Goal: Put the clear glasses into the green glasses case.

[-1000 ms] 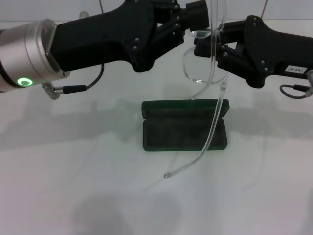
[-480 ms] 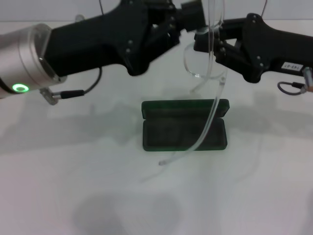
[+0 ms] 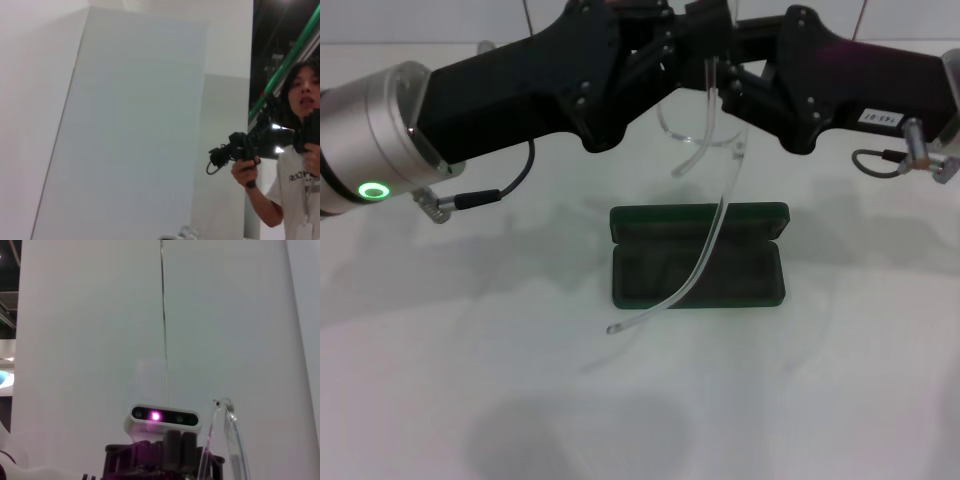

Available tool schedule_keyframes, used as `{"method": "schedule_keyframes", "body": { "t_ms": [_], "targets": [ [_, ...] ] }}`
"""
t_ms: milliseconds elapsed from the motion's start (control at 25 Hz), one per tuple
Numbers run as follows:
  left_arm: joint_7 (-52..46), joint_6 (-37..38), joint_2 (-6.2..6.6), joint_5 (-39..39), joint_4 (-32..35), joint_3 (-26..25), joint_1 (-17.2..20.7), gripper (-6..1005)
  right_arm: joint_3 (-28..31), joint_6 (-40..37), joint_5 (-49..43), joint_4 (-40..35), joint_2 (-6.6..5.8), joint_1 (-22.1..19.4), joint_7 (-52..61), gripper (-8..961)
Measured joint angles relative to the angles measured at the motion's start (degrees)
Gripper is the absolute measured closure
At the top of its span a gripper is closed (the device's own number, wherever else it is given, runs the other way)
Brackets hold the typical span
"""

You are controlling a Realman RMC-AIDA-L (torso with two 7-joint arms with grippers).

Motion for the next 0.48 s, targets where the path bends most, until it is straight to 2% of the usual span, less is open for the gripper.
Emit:
{"method": "schedule_keyframes", "body": {
  "t_ms": [480],
  "targets": [
    [1.73,0.17,0.03,-2.22,-3.32,0.06,0.19,961,-2.03,0.21,2.01,-0.15,-0.01,-0.36,-0.11,837]
  ]
}}
